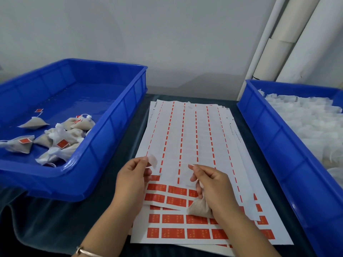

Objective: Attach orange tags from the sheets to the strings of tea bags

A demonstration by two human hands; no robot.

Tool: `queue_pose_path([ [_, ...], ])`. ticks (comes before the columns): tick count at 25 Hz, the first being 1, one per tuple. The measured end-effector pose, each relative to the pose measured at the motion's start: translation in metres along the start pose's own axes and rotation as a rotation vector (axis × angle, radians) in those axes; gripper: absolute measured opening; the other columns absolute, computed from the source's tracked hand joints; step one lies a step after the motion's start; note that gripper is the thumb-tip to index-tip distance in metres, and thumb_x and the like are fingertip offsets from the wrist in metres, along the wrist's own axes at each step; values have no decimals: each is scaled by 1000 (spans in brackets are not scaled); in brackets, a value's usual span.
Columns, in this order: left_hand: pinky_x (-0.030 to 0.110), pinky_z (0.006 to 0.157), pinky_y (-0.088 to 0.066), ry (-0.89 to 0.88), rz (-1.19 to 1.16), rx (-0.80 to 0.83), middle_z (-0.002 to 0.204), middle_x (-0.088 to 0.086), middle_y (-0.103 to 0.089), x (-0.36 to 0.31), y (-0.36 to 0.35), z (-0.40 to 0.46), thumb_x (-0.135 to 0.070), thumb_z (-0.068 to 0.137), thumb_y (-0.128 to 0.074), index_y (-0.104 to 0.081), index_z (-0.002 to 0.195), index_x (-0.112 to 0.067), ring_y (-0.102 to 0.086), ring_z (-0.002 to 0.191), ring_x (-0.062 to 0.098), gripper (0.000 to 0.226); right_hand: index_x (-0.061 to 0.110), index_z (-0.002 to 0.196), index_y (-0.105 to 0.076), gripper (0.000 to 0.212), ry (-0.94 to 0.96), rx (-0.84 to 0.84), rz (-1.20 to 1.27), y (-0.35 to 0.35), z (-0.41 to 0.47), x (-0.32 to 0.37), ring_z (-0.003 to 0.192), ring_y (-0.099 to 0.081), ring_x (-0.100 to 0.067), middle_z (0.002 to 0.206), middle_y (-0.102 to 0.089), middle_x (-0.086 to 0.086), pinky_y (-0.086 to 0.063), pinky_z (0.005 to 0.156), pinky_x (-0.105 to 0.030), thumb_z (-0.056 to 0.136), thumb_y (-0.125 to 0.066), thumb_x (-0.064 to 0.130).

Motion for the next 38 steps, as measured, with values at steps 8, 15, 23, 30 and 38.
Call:
queue_pose_path([
  [8,29,73,-57,57,-462,438,99,14,-72,16,-54,-40,-17,89,-56,-70,97,-5,-69,93,25,20,40,62,-70,21,265,-77,8,-14,-31,40,67,-64,0,64,-68,17,-48,56,-6,81,-60,39],
  [15,41,89,-52,331,-782,521,107,19,-68,27,-75,-53,-14,94,-51,-66,108,2,-67,98,28,25,27,60,-64,31,306,-146,-39,-25,-39,46,59,-58,-3,56,-62,10,-45,54,-8,91,-57,24],
  [23,39,84,-55,320,-706,489,100,17,-71,30,-74,-56,-17,93,-51,-75,88,-6,-70,89,22,27,17,60,-65,34,249,-141,-35,-25,-34,41,56,-56,-8,55,-60,3,-47,50,-11,92,-56,23],
  [30,41,85,-53,326,-712,490,98,16,-71,34,-75,-56,-16,90,-54,-75,85,-8,-70,88,23,24,19,51,-63,40,184,-154,-46,-23,-31,34,54,-58,-6,49,-59,4,-45,50,-12,90,-58,23],
  [38,40,93,-47,279,-696,542,96,18,-69,29,-79,-60,-17,75,-58,-75,84,-5,-61,86,26,23,19,55,-69,34,86,-160,-6,-18,-24,26,47,-57,-8,47,-60,-1,-47,57,-28,87,-59,19],
])
Point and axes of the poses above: each hand's wrist, its own z-axis towards the middle knuckle, its own y-axis out of the back of the hand, x = y × z, the point moved 9 cm from there along z, towards the middle knuckle
